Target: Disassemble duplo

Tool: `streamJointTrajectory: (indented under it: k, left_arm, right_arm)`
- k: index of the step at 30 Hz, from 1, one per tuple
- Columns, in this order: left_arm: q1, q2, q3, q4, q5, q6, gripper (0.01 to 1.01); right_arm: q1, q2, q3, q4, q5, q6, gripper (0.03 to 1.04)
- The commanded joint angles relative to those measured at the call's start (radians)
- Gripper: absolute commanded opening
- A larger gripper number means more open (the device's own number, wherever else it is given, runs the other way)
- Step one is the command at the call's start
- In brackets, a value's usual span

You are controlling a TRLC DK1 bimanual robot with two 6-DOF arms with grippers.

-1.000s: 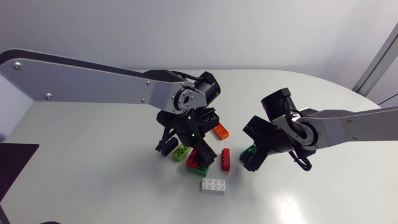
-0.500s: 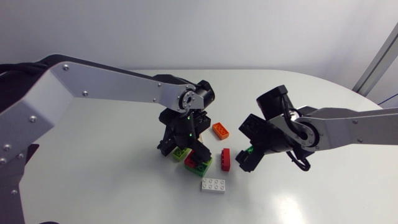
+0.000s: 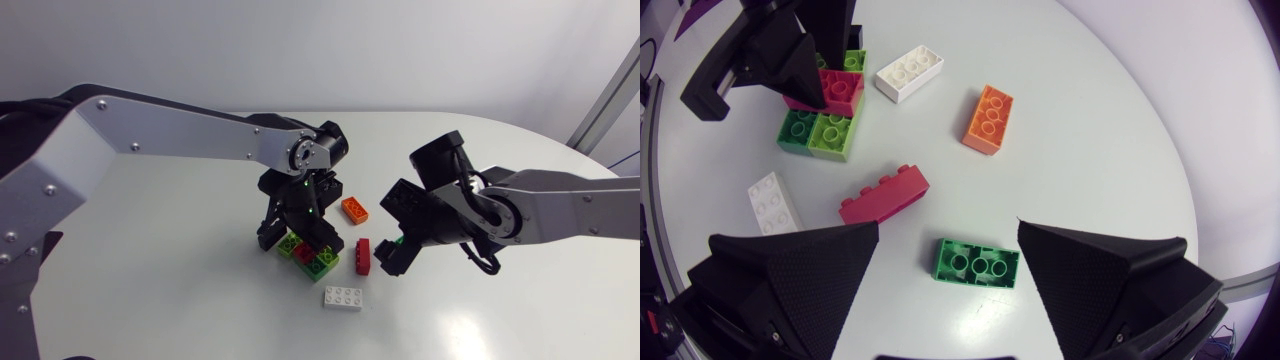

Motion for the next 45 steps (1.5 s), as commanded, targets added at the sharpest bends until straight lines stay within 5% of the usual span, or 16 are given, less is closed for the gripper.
streamJointTrajectory:
  k: [1,24,32,40,45]
  left_arm:
    - [0.001,0.009,-0.037,0.022,0.021,0.02,0.367]
    - [0.035,-0.187,-0.135,0.123,0.142,0.175,0.289]
    - [0.057,-0.439,-0.35,0.438,0.184,0.253,0.292]
    - [-0.005,-0.618,-0.639,0.775,0.118,0.376,0.292]
    - [-0.081,-0.666,-0.718,0.877,0.069,0.402,0.292]
  right_arm:
    - [0.011,-0.021,-0.024,-0.016,0.011,0.021,1.0]
    - [0.054,-0.106,-0.07,-0.008,-0.012,0.024,1.0]
    - [-0.024,-0.118,0.05,-0.167,-0.321,0.087,1.0]
    - [-0.221,-0.003,0.266,-0.43,-0.767,0.101,0.99]
    - [-0.225,0.077,0.321,-0.488,-0.842,0.101,0.96]
